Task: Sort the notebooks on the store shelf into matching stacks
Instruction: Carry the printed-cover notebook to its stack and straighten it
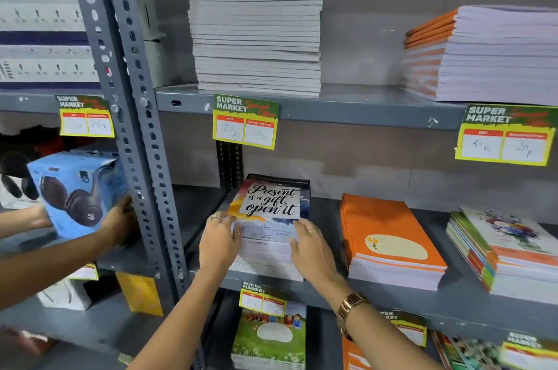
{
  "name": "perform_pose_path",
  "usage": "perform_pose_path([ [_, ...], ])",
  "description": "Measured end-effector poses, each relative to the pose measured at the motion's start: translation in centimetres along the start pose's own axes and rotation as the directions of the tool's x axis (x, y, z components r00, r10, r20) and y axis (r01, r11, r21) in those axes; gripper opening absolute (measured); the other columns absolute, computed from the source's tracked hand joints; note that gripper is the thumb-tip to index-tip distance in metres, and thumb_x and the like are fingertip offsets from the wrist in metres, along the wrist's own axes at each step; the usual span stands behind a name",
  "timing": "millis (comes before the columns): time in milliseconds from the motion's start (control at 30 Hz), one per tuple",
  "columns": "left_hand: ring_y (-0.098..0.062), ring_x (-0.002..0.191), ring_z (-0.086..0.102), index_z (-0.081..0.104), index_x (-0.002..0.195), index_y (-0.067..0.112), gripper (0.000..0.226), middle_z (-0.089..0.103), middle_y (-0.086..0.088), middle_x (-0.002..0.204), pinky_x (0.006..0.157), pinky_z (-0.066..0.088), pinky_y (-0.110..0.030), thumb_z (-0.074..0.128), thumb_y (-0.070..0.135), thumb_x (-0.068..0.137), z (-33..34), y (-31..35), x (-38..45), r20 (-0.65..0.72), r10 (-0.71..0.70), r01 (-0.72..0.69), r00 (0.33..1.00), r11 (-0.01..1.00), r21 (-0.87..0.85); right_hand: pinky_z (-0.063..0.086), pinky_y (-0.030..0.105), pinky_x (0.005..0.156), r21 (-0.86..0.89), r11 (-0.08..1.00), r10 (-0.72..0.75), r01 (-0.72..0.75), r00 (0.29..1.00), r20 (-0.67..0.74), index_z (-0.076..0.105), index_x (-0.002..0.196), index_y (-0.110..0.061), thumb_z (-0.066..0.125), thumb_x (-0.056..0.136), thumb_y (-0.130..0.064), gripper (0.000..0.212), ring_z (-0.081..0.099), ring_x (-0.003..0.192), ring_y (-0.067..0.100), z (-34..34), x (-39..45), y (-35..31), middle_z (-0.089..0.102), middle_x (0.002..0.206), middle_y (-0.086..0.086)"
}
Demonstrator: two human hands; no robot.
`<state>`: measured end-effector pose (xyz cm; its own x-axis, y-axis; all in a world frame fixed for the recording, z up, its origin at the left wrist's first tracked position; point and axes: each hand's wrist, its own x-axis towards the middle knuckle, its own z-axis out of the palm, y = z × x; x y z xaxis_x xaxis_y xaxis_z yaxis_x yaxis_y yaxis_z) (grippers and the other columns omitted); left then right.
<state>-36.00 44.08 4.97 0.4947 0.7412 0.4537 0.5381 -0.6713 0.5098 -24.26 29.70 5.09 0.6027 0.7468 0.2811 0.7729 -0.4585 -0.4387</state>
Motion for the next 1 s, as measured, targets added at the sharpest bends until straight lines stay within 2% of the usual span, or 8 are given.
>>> perform_pose_path([
  [167,-0.029,0.122,0.048,0.057,0.119,0.002,0.033,0.056,-0.014,0.127,0.095,0.046,-0.040,0.046,0.021,0.094,0.3,-0.5,0.6,0.163,0.178,-0.197,0.970,0.974,0.112,0.026,0.035,0.116,-0.122,0.989,-0.066,0.085,0.986,0.154,0.022,0.147,-0.007,0.034,0.101,-0.024,0.051,0.015,0.146,0.025,0.7,0.6,0.0,0.019,0.157,0.011],
  [300,-0.024,0.135,0.035,0.049,0.129,0.005,0.042,0.047,-0.011,0.140,0.106,0.037,-0.036,0.041,0.029,0.096,1.0,-1.5,1.5,0.279,0.211,-0.251,0.937,0.961,0.115,0.011,0.034,0.119,-0.180,0.976,-0.076,0.121,0.969,0.236,0.016,0.148,-0.007,0.033,0.100,-0.033,0.057,0.009,0.147,0.025,1.4,1.2,0.6,0.013,0.159,0.011],
  [367,-0.022,0.141,0.026,0.039,0.137,0.006,0.056,0.038,-0.010,0.148,0.113,0.026,-0.034,0.035,0.042,0.096,1.3,-2.4,1.5,0.357,0.203,-0.263,0.912,0.956,0.127,0.005,0.033,0.120,-0.217,0.965,-0.096,0.150,0.966,0.242,0.013,0.149,-0.007,0.031,0.100,-0.035,0.059,0.007,0.147,0.026,1.7,1.0,0.8,0.011,0.159,0.012],
  [467,-0.022,0.142,0.026,0.034,0.141,0.007,0.095,0.034,-0.011,0.151,0.117,0.019,-0.032,0.012,0.072,0.075,1.6,-3.3,1.3,0.385,0.195,-0.252,0.902,0.962,0.102,0.002,0.033,0.120,-0.241,0.955,-0.113,0.170,0.966,0.233,0.011,0.149,-0.007,0.027,0.101,-0.035,0.058,0.005,0.147,0.025,2.2,1.0,1.1,0.009,0.159,0.012],
  [567,-0.020,0.144,0.021,0.029,0.143,0.008,0.113,0.029,-0.010,0.153,0.119,0.013,-0.031,0.009,0.085,0.063,1.3,-3.9,1.4,0.423,0.229,-0.262,0.877,0.965,0.021,0.003,0.033,0.120,-0.242,0.956,-0.108,0.166,0.966,0.235,0.011,0.149,-0.008,0.025,0.101,-0.035,0.057,0.006,0.147,0.024,2.3,1.2,1.2,0.010,0.159,0.011],
  [667,-0.019,0.145,0.016,0.024,0.144,0.007,0.099,0.023,-0.009,0.155,0.118,0.009,-0.030,0.022,0.078,0.075,0.7,-4.2,1.7,0.487,0.266,-0.304,0.832,0.953,-0.002,0.003,0.032,0.120,-0.245,0.956,-0.102,0.161,0.966,0.236,0.011,0.149,-0.008,0.025,0.101,-0.034,0.056,0.007,0.147,0.024,2.4,1.4,1.2,0.011,0.159,0.011],
  [767,-0.017,0.145,0.014,0.023,0.145,0.008,0.062,0.021,-0.007,0.156,0.119,0.009,-0.029,0.041,0.041,0.095,0.8,-4.3,1.8,0.485,0.272,-0.325,0.831,0.945,0.027,0.003,0.032,0.120,-0.247,0.956,-0.105,0.160,0.969,0.222,0.013,0.149,-0.009,0.026,0.101,-0.034,0.056,0.008,0.147,0.023,2.6,1.3,1.2,0.013,0.159,0.010],
  [1000,-0.019,0.144,0.019,0.028,0.143,0.010,0.058,0.026,-0.007,0.154,0.118,0.013,-0.029,0.043,0.036,0.094,1.0,-4.2,1.5,0.430,0.273,-0.326,0.860,0.944,0.053,0.008,0.032,0.120,-0.264,0.947,-0.148,0.184,0.977,0.152,0.020,0.148,-0.009,0.028,0.101,-0.034,0.054,0.017,0.146,0.023,2.9,1.0,1.3,0.023,0.157,0.009],
])
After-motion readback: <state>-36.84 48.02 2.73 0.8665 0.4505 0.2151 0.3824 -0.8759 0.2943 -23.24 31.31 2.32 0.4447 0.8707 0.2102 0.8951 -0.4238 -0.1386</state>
